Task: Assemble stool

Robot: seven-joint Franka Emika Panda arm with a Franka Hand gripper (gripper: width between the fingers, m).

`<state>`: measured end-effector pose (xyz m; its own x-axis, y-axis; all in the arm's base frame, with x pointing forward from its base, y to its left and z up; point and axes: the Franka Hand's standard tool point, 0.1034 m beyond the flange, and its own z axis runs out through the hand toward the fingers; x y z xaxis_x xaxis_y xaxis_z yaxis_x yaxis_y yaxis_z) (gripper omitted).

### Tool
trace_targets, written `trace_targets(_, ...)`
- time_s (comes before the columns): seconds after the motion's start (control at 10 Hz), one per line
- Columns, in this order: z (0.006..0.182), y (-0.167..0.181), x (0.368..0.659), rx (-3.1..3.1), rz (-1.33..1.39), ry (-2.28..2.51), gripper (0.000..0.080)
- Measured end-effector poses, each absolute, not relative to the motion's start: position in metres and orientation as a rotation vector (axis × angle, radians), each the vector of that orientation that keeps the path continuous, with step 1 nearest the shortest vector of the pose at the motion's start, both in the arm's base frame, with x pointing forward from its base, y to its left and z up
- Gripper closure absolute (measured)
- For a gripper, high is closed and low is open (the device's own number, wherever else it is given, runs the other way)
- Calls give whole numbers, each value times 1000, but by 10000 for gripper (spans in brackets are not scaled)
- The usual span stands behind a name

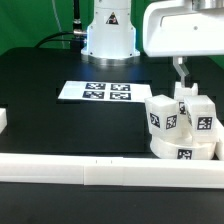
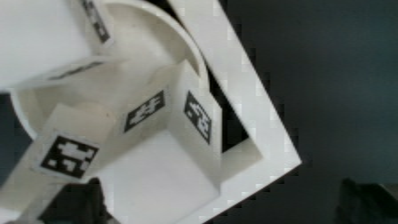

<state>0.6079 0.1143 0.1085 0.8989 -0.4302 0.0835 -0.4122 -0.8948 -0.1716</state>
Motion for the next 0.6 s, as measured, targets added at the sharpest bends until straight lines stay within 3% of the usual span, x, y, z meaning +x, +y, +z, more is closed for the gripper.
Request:
trace_targets(0.4, 108, 113, 608, -3000, -211, 243, 150)
trace_targets(0.6, 107, 113, 609, -3046, -237, -252, 150)
